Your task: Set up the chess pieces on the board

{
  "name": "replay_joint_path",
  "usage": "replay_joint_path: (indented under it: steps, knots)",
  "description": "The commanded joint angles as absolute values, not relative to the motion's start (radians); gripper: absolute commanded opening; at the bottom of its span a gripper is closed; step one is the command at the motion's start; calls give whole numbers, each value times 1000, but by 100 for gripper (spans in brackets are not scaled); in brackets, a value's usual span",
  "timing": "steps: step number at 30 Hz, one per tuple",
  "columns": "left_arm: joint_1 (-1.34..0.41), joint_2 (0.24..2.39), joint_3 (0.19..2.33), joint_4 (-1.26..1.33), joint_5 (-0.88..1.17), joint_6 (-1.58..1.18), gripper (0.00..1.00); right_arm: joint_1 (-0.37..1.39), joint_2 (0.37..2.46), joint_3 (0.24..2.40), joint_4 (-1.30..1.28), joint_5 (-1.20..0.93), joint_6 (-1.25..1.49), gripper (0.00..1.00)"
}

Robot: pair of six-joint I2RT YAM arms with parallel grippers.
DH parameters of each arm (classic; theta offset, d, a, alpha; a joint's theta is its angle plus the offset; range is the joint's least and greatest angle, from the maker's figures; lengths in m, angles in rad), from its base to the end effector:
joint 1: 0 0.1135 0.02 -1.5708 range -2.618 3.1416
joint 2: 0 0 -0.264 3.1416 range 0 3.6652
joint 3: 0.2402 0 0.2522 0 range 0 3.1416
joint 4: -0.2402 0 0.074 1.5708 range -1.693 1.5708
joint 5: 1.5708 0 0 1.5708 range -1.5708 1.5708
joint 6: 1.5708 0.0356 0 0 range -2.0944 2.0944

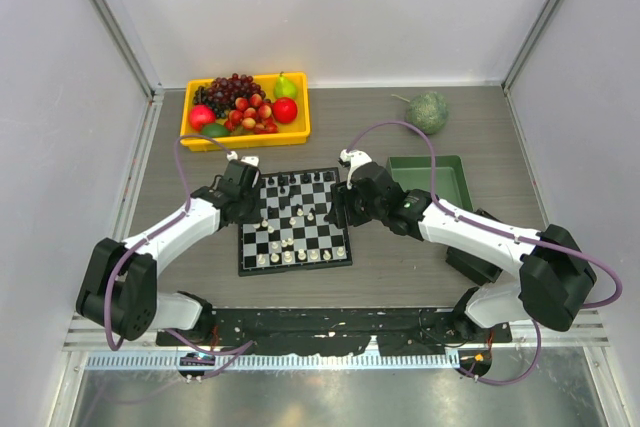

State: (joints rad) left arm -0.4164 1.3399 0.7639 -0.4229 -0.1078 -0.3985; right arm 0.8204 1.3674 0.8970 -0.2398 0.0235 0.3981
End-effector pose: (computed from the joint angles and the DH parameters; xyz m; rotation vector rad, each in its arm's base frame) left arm 0.2365 -0.1004 0.1954 -0.0177 2.5701 -0.1721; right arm 0.2020 0.2154 0.2431 -0.4814 2.3064 0.5961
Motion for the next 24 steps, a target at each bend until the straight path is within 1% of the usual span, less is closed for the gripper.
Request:
replay_joint_path:
  steps: [1,4,5,7,10,16,24]
  knots:
    - [-410,1336,781,-420,-110,-382,17,816,1336,905,-215,29,399,57]
    - [-410,1318,770,-420,-115,-382,17,816,1333,905,-215,29,400,57]
    - [-410,1313,766,-419,-115,-382,19,816,1333,904,-215,31,400,57]
    - [-410,1309,765,-420,-112,-382,27,815,1335,904,-215,26,403,57]
    - [-410,1312,765,-419,-106,-382,32,816,1336,905,-215,20,405,57]
    - [-411,1321,765,-420,-98,-382,32,816,1330,902,-215,20,405,57]
    - [-410,1333,761,-431,-103,-380,28,816,1330,902,-215,21,405,57]
